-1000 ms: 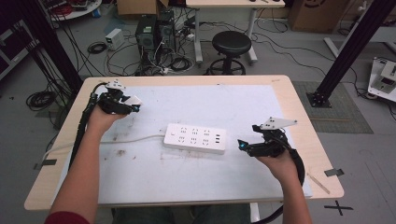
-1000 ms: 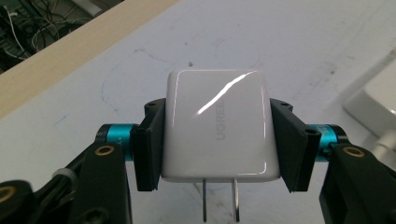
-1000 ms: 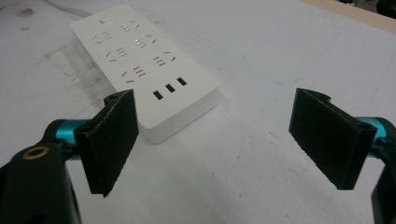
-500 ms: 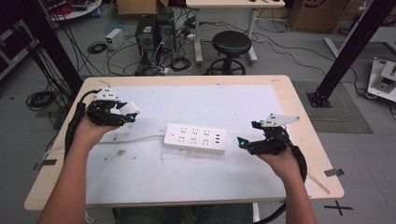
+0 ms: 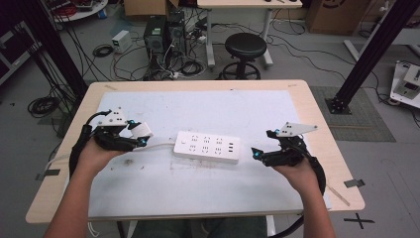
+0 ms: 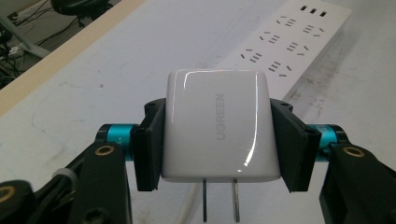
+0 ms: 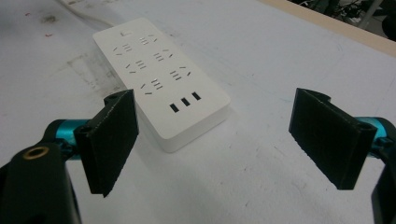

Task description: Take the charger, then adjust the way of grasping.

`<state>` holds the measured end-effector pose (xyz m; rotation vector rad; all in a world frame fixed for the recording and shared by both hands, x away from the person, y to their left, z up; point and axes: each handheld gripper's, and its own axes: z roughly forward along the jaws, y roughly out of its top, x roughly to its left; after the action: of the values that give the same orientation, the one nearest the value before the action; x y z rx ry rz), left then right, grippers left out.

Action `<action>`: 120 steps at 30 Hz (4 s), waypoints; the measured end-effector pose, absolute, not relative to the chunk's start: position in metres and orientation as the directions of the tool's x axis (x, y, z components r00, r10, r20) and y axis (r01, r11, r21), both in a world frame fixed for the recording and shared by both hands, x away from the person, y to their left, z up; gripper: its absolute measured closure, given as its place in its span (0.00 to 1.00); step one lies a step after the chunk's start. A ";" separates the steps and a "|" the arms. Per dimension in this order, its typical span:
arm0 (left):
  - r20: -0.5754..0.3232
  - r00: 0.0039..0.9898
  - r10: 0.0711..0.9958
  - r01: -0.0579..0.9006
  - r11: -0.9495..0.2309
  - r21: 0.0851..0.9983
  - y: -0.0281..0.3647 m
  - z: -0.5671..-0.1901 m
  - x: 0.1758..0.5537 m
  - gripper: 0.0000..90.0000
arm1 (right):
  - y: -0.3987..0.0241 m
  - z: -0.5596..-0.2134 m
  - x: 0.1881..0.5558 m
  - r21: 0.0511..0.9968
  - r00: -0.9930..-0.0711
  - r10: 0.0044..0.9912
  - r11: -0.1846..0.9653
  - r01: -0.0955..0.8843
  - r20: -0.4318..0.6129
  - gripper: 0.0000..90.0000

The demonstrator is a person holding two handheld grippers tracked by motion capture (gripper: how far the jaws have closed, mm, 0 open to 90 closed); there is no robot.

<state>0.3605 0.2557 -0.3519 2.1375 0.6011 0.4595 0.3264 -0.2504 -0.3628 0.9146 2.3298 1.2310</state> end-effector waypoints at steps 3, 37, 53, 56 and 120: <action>0.130 0.829 0.544 0.224 -0.536 0.814 0.249 -0.349 0.358 0.47 | -0.250 -0.362 0.326 0.827 -0.728 0.685 0.414 0.381 -0.007 0.18; 0.283 0.932 0.228 -0.124 -0.532 0.838 0.135 -0.378 0.295 0.47 | -0.177 -0.362 0.297 0.817 -0.829 0.542 0.410 0.405 0.139 0.18; 0.356 0.916 0.186 -0.208 -0.539 0.816 0.112 -0.385 0.285 0.47 | -0.159 -0.373 0.305 0.789 -0.832 0.443 0.351 0.504 0.334 0.18; 0.380 0.907 0.181 -0.230 -0.542 0.808 0.105 -0.387 0.282 0.47 | -0.151 -0.377 0.309 0.779 -0.831 0.418 0.352 0.520 0.366 0.18; 0.400 0.868 0.295 -0.209 -0.514 0.832 0.107 -0.387 0.277 0.24 | -0.154 -0.385 0.314 0.755 -0.792 0.366 0.277 0.594 0.488 0.70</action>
<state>0.2767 0.1065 -0.3866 2.0181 0.0626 0.6208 0.3136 -0.1542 -0.3845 1.0249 2.6772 1.7555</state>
